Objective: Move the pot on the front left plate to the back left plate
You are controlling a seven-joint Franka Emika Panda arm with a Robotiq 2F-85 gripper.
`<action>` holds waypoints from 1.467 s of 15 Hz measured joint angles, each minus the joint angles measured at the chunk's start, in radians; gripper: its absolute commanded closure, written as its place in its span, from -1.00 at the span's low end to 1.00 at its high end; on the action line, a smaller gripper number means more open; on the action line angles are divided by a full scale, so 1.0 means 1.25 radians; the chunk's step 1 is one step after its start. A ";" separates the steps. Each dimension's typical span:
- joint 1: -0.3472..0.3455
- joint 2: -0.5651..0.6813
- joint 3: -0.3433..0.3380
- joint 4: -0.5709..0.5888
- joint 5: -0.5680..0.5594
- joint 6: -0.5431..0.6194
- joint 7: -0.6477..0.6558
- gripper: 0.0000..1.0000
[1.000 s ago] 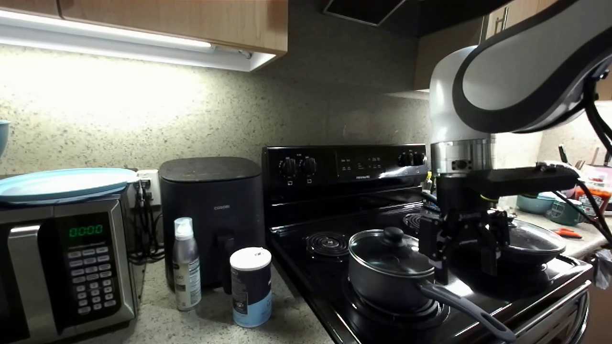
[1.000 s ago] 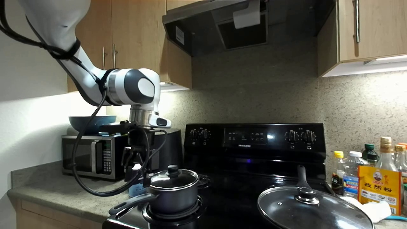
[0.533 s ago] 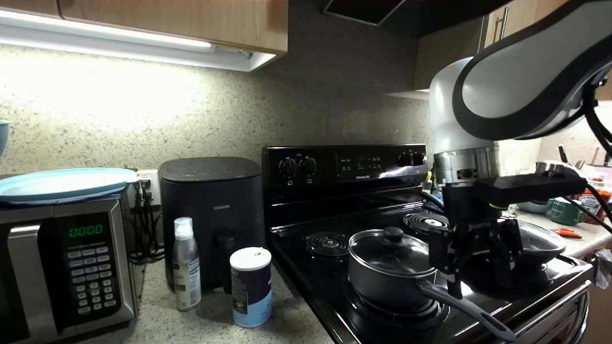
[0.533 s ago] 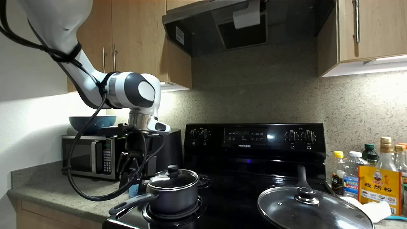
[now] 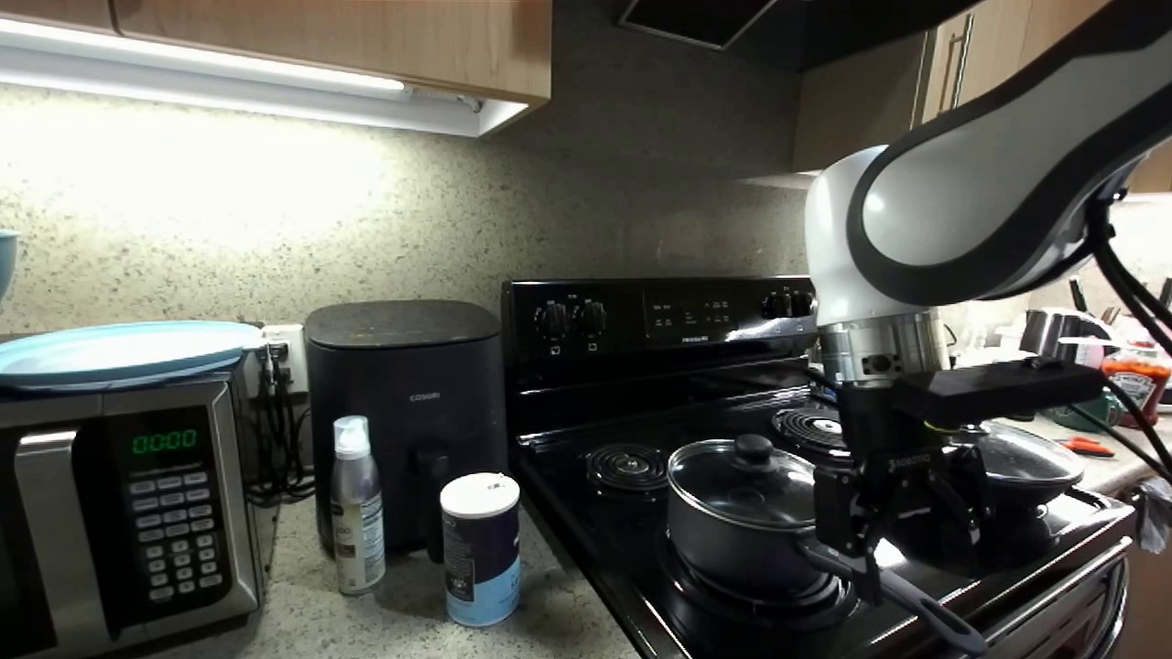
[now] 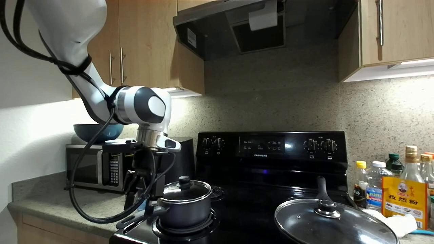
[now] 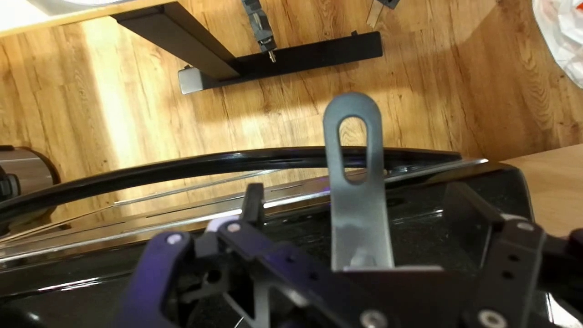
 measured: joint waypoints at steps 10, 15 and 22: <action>0.002 0.018 0.000 0.003 0.000 0.023 -0.003 -0.22; 0.002 0.018 -0.003 0.003 0.005 0.025 -0.018 0.44; 0.002 0.018 -0.012 0.003 0.018 0.025 -0.044 0.84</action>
